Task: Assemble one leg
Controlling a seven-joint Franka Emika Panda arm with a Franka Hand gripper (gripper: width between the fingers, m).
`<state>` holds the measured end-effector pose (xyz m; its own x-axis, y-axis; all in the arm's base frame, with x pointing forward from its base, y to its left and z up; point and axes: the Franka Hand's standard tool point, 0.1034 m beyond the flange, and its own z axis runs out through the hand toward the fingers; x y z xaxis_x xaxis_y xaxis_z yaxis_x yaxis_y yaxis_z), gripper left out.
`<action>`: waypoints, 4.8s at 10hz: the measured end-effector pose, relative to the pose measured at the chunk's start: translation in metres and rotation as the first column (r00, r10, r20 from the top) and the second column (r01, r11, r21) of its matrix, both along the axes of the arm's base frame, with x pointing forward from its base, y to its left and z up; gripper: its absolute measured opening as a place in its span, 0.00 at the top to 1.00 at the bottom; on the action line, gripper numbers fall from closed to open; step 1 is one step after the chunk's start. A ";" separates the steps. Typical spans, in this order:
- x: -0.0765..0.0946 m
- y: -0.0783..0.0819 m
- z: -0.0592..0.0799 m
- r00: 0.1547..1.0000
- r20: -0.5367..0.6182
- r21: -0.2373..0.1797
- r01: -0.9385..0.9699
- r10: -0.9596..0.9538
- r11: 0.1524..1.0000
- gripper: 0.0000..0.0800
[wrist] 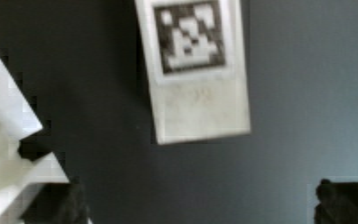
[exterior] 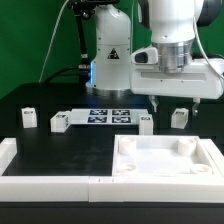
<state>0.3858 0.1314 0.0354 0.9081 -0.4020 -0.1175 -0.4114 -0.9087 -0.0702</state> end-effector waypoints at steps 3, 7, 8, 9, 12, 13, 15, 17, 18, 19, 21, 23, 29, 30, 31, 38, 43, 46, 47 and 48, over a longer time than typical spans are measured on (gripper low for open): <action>-0.008 -0.004 -0.001 0.993 -0.098 0.029 -0.067 0.069 0.997 0.19; -0.009 -0.007 -0.006 0.917 -0.380 0.139 -0.070 0.119 0.988 0.19; -0.019 -0.003 -0.006 0.868 -0.477 0.170 -0.066 0.141 0.983 0.19; -0.022 0.002 -0.007 0.812 -0.560 0.203 -0.059 0.165 0.977 0.19; -0.029 0.007 -0.009 0.621 -0.748 0.286 -0.014 0.233 0.958 0.19; -0.031 0.005 -0.012 0.562 -0.787 0.309 0.002 0.254 0.951 0.19; -0.032 0.008 -0.019 0.575 -0.779 0.304 -0.005 0.251 0.953 0.19; -0.037 0.014 -0.022 0.566 -0.782 0.303 -0.018 0.260 0.953 0.19; -0.038 0.017 -0.023 0.563 -0.784 0.303 -0.024 0.263 0.953 0.19; -0.039 0.018 -0.023 0.562 -0.784 0.303 -0.027 0.265 0.953 0.19; -0.039 0.018 -0.023 0.561 -0.784 0.303 -0.028 0.266 0.952 0.22; -0.039 0.018 -0.023 0.561 -0.784 0.303 -0.028 0.266 0.952 0.45; -0.039 0.018 -0.023 0.560 -0.784 0.304 -0.028 0.267 0.952 0.64; -0.038 0.018 -0.018 0.553 -0.788 0.306 -0.031 0.271 0.951 0.64; -0.031 0.016 -0.005 0.547 -0.789 0.313 -0.034 0.280 0.949 0.64; -0.002 0.014 0.041 0.678 -0.687 0.281 -0.081 0.260 0.956 0.64; 0.036 0.003 0.059 0.904 -0.322 0.153 -0.243 0.281 0.958 0.64; 0.060 -0.004 0.071 0.952 -0.053 0.060 -0.298 0.301 0.953 0.64; 0.066 -0.002 0.071 0.957 0.047 0.026 -0.288 0.286 0.957 0.64; 0.064 -0.001 0.070 0.952 0.104 0.006 -0.291 0.289 0.957 0.64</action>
Offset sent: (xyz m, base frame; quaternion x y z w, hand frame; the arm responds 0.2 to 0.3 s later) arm 0.0000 0.0000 0.0000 0.0000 -0.1790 0.0000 0.9838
